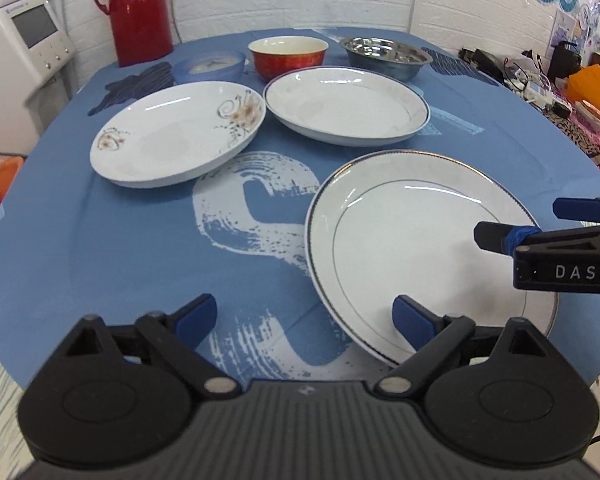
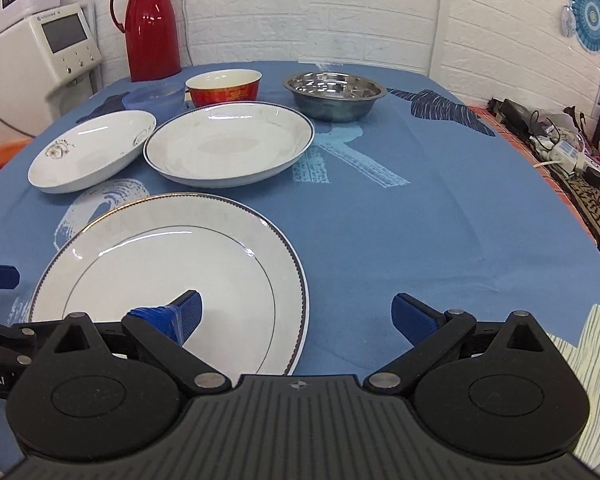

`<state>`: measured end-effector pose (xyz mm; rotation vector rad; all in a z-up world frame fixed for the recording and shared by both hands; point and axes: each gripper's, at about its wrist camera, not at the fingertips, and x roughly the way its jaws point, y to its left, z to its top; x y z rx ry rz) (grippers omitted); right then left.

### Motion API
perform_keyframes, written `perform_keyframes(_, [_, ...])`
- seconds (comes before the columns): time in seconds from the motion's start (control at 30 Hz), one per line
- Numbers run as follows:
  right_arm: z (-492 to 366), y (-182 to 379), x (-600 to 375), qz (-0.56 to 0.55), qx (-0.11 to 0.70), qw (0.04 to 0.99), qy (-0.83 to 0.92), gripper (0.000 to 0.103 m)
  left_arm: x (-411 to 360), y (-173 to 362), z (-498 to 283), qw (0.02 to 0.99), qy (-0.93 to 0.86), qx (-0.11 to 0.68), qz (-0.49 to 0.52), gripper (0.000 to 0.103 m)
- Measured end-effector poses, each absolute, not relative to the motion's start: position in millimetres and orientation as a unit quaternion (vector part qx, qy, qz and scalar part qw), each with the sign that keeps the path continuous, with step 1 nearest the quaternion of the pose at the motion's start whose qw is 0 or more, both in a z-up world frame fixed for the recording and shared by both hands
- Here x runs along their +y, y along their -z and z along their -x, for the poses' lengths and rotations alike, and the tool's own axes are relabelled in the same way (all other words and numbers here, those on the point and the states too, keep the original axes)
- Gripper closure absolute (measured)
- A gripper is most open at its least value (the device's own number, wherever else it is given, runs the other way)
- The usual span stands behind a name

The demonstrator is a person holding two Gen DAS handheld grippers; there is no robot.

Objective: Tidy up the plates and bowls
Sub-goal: 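Move the left tool to the large grey-rimmed plate's rim and close on it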

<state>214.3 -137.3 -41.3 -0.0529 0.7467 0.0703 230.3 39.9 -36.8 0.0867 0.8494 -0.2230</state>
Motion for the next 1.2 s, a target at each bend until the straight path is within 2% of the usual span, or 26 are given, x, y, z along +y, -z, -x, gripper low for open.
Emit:
perform_keyframes(0.23, [-226, 49, -141, -0.009, 0.399, 0.914, -0.07, 0.012, 42, 41, -243, 0.898, 0.135, 0.418, -0.027, 0.018])
perform_keyframes(0.47, [-224, 47, -142, 0.003, 0.401, 0.911, -0.095, 0.012, 45, 42, -246, 0.895, 0.163, 0.413, -0.037, 0.02])
perform_keyframes(0.63, [-228, 46, -142, 0.012, 0.405, 0.906, -0.12, 0.012, 44, 40, -250, 0.894, 0.172, 0.412, -0.034, 0.03])
perform_keyframes(0.67, [-228, 46, -141, 0.019, 0.404, 0.905, -0.133, 0.014, 43, 40, -250, 0.895, 0.174, 0.41, -0.032, 0.034])
perform_keyframes(0.73, [-226, 46, -142, 0.028, 0.402, 0.902, -0.155, 0.018, 42, 38, -247, 0.895, 0.184, 0.405, -0.031, 0.048])
perform_keyframes(0.77, [-226, 45, -142, 0.03, 0.4, 0.902, -0.161, 0.021, 42, 37, -246, 0.893, 0.194, 0.405, -0.025, 0.064])
perform_keyframes(0.8, [-225, 44, -142, 0.034, 0.399, 0.9, -0.172, 0.03, 42, 36, -247, 0.891, 0.198, 0.408, -0.019, 0.073])
perform_keyframes(0.83, [-225, 41, -141, 0.037, 0.397, 0.898, -0.186, 0.048, 42, 36, -248, 0.89, 0.198, 0.41, -0.02, 0.073])
perform_keyframes(1.0, [-230, 37, -150, 0.021, 0.399, 0.899, -0.182, 0.068, 46, 34, -256, 0.884, 0.198, 0.423, 0.001, 0.08])
perform_keyframes(1.2, [-224, 37, -146, 0.006, 0.4, 0.902, -0.161, 0.07, 44, 32, -258, 0.884, 0.187, 0.427, 0.0, 0.082])
